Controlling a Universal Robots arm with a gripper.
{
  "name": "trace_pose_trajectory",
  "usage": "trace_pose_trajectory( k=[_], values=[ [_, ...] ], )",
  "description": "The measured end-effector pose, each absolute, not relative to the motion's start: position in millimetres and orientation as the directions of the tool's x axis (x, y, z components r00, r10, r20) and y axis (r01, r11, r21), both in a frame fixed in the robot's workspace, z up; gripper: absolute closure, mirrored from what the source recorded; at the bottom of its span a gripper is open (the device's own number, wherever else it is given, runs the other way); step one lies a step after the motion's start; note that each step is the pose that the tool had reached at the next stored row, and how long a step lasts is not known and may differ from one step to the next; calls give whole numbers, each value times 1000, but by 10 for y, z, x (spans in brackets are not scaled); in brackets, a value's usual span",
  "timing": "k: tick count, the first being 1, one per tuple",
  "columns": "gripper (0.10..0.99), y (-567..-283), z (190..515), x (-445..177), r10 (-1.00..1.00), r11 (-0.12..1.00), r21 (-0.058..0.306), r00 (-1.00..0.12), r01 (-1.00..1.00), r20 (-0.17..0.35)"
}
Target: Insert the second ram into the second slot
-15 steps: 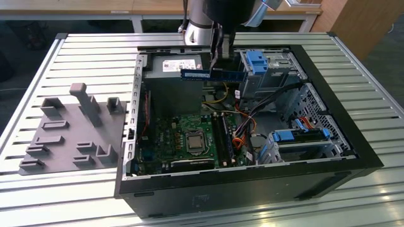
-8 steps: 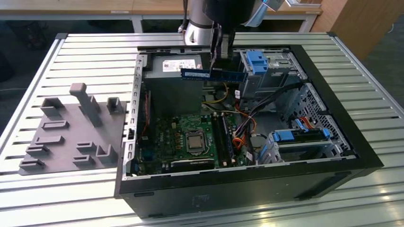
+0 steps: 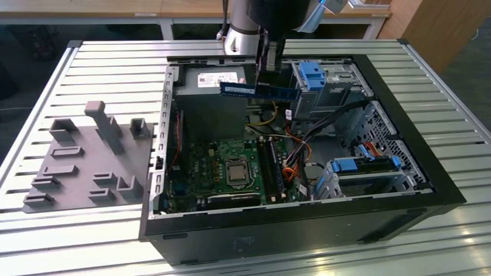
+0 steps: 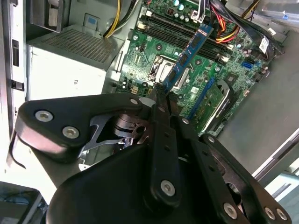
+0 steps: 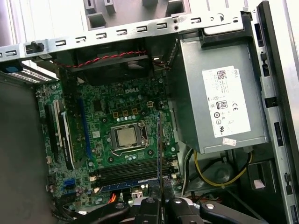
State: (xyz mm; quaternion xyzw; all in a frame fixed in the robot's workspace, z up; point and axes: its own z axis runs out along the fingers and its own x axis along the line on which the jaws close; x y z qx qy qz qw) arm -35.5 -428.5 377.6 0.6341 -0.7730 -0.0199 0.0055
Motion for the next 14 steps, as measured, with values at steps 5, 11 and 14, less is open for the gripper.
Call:
trace_pose_trajectory(
  k=[5,11,14],
  values=[
    [949,-4285,3775,-355,-974,226,38,-227,-973,-17],
    [949,-4285,3773,-355,-966,257,38,-258,-966,-17],
    [949,-4285,3773,-355,-962,271,38,-272,-962,-17]
  ],
)
